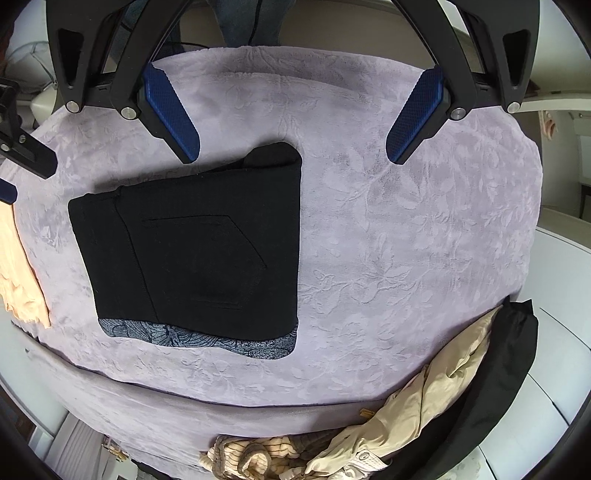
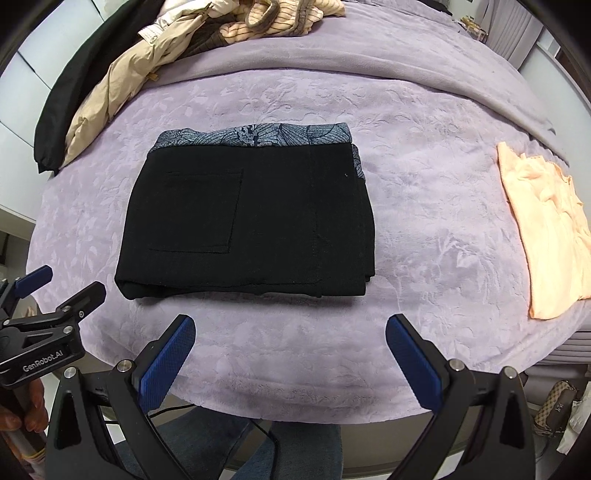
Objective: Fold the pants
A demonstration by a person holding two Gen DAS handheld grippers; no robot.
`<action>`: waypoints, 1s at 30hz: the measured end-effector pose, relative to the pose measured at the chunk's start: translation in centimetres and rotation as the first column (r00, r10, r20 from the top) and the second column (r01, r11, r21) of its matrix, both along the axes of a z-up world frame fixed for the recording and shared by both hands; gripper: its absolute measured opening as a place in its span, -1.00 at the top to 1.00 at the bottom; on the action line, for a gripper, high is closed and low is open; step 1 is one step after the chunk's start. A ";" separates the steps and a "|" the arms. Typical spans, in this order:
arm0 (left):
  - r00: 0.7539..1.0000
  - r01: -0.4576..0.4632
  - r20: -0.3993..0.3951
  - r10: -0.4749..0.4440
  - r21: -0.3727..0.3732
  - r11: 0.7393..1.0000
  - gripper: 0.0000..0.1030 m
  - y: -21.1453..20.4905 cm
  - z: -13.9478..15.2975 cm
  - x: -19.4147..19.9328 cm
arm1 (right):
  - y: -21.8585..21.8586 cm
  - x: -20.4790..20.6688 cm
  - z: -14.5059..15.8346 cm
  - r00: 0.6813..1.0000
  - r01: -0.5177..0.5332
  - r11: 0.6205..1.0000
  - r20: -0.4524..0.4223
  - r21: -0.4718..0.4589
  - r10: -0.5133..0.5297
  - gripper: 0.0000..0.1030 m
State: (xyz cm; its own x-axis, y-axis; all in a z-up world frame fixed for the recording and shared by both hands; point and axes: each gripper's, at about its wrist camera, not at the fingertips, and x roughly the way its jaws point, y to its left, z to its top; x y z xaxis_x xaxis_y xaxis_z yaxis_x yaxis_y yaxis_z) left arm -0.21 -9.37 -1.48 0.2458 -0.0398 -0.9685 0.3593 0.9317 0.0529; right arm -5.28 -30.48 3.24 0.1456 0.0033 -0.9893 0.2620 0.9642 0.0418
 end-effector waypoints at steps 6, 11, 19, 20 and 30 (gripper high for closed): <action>1.000 -0.015 0.015 0.015 0.015 1.000 -0.97 -0.4 0.2 0.4 | -0.9 -0.2 0.2 1.000 -0.018 1.000 0.004 -0.010 0.018 -1.00; 0.999 -0.049 0.015 0.048 0.031 0.998 -0.97 -1.7 0.3 0.3 | -2.2 0.0 -0.2 0.999 -0.044 0.999 0.000 0.006 0.044 -1.00; 0.999 -0.050 0.006 0.050 0.034 0.998 -0.97 -4.3 0.9 -0.2 | -3.6 1.1 -0.3 0.996 -0.084 0.996 -0.002 0.027 0.084 -1.00; 0.999 -0.050 0.006 0.050 0.035 0.998 -0.97 -4.4 0.9 -0.2 | -3.7 1.3 -0.3 0.996 -0.087 0.996 -0.001 0.029 0.087 -1.00; 0.999 -0.046 0.005 0.046 0.052 0.998 -0.97 -5.6 0.6 -0.3 | -4.5 1.7 -0.4 0.999 -0.047 0.998 -0.006 0.032 0.048 -1.00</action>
State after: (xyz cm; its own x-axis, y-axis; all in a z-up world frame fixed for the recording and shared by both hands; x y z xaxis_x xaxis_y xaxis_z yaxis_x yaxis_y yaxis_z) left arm -0.54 -14.92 -0.84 0.2500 0.0222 -0.9680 0.3157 0.9432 0.1032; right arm -3.58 -34.97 2.86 0.1374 0.0420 -0.9896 0.2164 0.9737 0.0714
